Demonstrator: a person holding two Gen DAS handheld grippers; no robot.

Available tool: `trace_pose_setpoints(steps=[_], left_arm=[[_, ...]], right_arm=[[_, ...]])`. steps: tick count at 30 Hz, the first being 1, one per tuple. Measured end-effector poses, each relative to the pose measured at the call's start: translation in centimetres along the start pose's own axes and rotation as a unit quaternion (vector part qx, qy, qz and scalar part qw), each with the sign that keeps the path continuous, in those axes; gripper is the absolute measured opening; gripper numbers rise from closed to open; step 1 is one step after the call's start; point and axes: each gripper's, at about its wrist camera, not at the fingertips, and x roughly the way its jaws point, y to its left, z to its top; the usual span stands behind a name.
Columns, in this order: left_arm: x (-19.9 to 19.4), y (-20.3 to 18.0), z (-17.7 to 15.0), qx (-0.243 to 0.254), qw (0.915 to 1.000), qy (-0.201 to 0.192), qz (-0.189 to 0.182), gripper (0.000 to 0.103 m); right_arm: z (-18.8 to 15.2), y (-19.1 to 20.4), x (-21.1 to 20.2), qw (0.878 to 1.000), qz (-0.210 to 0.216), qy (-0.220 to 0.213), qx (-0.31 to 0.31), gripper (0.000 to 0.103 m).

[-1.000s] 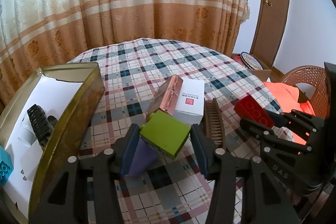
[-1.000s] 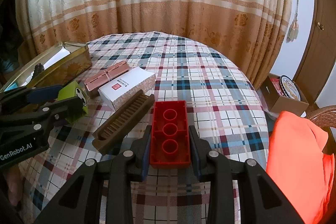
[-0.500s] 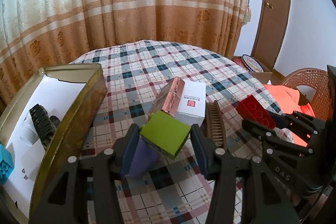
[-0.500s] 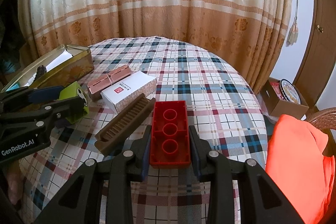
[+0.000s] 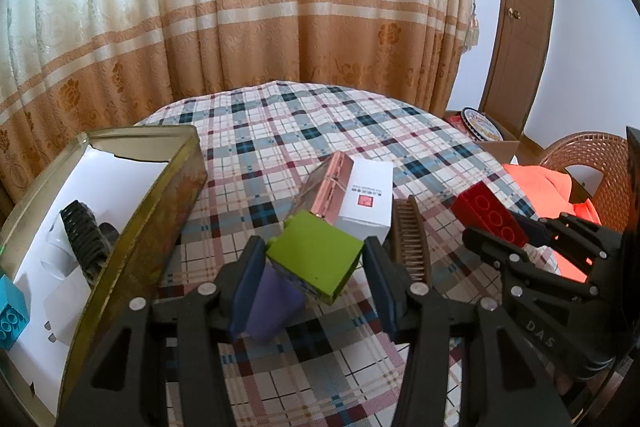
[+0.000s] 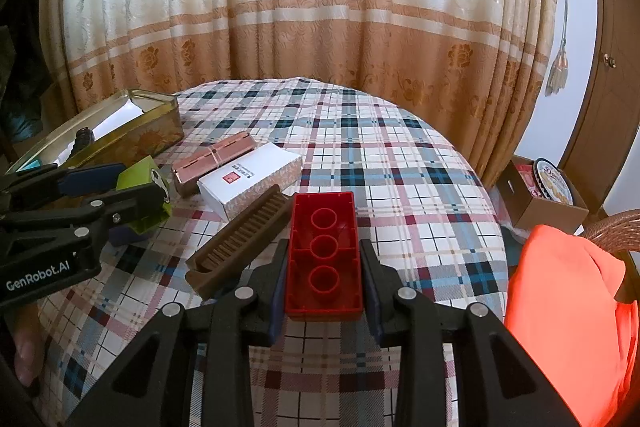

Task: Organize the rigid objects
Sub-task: 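Grasp and lift the lime-green box with the left tool while the right tool holds the red brick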

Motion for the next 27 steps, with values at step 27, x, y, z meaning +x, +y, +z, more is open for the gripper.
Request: trace_pose_setpoints(steps=[27], left_arm=[[-1.1, 0.3, -0.1, -0.009, 0.9993, -0.034, 0.009, 0.05]], right_arm=[[-0.2, 0.0, -0.7, 1.0, 0.0, -0.021, 0.0, 0.035]])
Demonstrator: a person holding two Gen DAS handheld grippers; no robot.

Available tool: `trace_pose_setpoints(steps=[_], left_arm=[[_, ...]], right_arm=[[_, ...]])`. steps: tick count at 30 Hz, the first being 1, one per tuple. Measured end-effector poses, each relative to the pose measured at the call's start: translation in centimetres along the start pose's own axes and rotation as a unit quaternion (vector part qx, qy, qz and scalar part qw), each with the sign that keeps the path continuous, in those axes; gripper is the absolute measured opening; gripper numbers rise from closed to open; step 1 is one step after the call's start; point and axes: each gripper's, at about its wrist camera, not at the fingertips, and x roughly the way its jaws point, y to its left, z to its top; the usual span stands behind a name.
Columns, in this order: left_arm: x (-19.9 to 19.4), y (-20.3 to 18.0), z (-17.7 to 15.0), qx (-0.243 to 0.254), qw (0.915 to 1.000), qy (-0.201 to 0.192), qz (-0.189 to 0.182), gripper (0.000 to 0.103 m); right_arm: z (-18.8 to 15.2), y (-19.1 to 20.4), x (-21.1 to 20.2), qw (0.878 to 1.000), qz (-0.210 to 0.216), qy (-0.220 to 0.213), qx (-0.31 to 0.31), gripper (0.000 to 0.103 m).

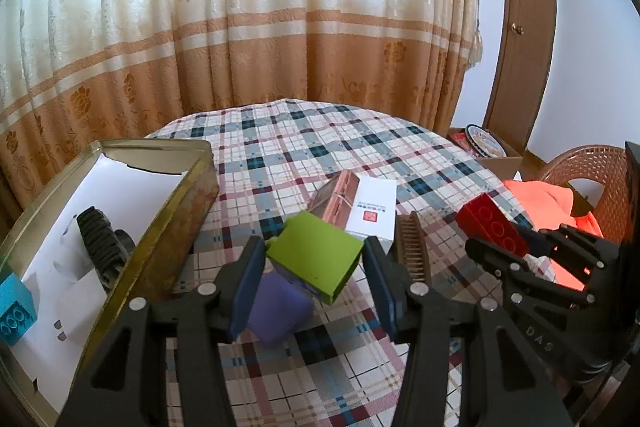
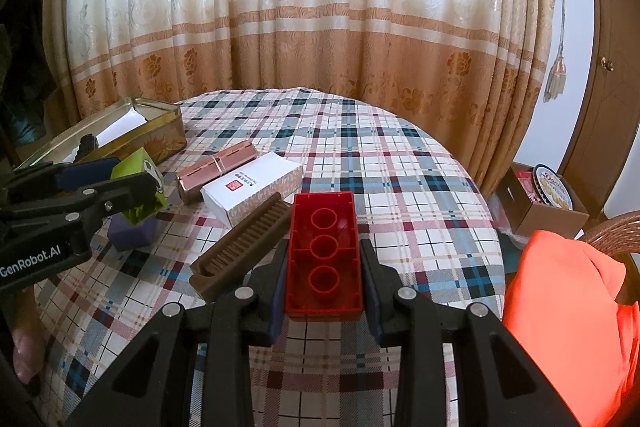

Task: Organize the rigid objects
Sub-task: 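Grasp and lift the lime-green box with the left tool while the right tool holds the red brick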

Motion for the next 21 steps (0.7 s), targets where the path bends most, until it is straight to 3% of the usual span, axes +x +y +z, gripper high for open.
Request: trace_pose_setpoints(steps=[21], left_arm=[[-0.61, 0.13, 0.07, -0.001, 0.9999, -0.012, 0.01, 0.05]], right_arm=[[0.06, 0.08, -0.25, 1.0, -0.002, -0.005, -0.003, 0.035]])
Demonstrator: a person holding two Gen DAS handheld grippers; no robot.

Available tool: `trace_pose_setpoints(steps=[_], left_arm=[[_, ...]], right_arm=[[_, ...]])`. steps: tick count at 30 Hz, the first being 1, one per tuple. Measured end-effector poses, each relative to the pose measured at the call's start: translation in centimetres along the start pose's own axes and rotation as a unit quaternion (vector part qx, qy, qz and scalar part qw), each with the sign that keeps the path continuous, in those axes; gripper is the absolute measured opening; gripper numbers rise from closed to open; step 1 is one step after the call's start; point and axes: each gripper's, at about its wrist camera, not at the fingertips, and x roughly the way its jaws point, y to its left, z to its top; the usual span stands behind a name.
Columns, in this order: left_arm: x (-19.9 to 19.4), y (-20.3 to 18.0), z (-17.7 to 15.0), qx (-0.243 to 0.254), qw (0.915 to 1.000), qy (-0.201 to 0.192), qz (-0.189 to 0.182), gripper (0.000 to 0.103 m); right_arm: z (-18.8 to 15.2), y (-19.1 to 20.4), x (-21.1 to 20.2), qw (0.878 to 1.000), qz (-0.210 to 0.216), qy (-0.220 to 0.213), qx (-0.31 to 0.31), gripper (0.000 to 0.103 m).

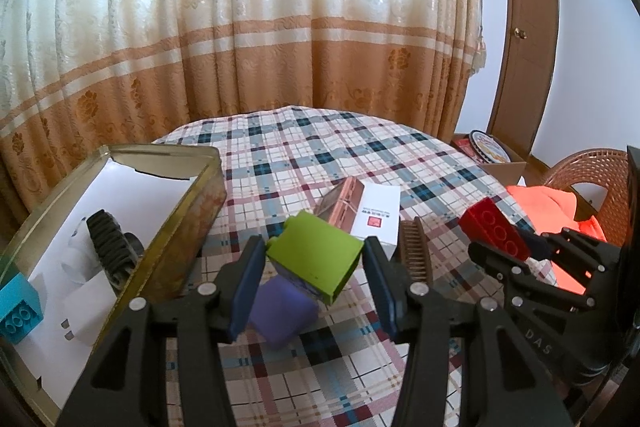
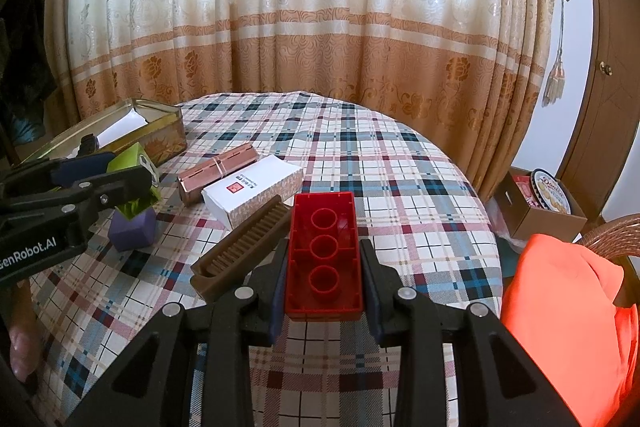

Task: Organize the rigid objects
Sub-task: 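Grasp and lift the lime-green box with the left tool while the right tool holds the red brick, then carry the lime-green box and red brick over the tray with both tools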

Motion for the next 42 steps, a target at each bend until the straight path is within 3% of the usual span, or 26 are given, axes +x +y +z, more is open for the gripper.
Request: trace_pose_setpoints(steps=[28, 42], left_arm=[[-1.2, 0.3, 0.1, 0.003, 0.9999, -0.009, 0.006, 0.05], [-3.8, 3.4, 0.6, -0.019, 0.9989, -0.023, 0.036, 0.05]], right_arm=[[0.3, 0.1, -0.2, 1.0, 0.001, -0.004, -0.004, 0.035], [2.1, 1.0, -1.5, 1.0, 0.02, -0.019, -0.009, 0.035]])
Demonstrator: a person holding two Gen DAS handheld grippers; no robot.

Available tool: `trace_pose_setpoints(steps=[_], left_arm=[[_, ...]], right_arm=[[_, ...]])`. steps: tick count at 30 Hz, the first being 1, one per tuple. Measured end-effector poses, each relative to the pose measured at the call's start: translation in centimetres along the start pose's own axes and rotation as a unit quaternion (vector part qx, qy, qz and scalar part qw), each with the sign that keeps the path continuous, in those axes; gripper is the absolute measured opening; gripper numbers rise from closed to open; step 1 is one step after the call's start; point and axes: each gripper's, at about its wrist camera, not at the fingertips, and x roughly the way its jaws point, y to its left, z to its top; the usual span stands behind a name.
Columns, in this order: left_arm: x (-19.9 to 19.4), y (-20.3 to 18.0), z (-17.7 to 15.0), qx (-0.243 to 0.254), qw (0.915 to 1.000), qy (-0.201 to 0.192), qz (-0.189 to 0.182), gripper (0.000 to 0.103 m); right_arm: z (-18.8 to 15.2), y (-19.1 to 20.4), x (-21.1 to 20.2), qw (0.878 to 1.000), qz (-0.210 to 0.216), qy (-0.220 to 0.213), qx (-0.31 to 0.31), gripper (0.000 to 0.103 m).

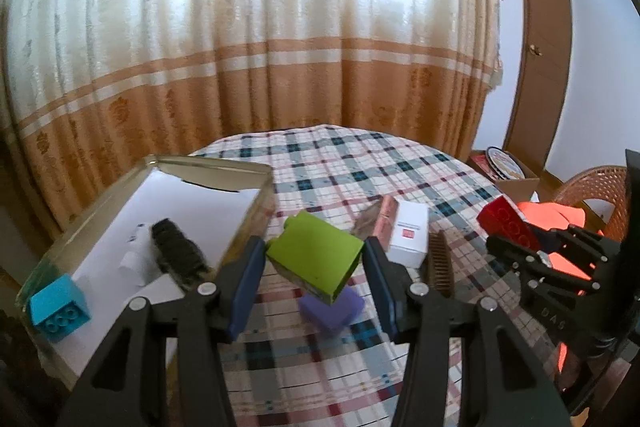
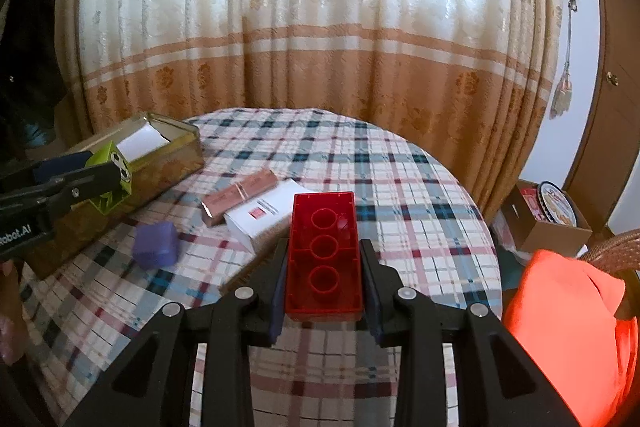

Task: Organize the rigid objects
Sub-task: 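Carry the lime-green box and red brick over the tray with both tools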

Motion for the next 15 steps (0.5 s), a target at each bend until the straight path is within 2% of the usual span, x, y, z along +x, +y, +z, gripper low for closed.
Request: trace_pose_setpoints(steps=[15], left_arm=[[-2.0, 3.7, 0.8, -0.023, 0.9993, -0.009, 0.028, 0.05]], right_arm=[[3.5, 4.3, -0.6, 0.998, 0.051, -0.023, -0.037, 0.035]])
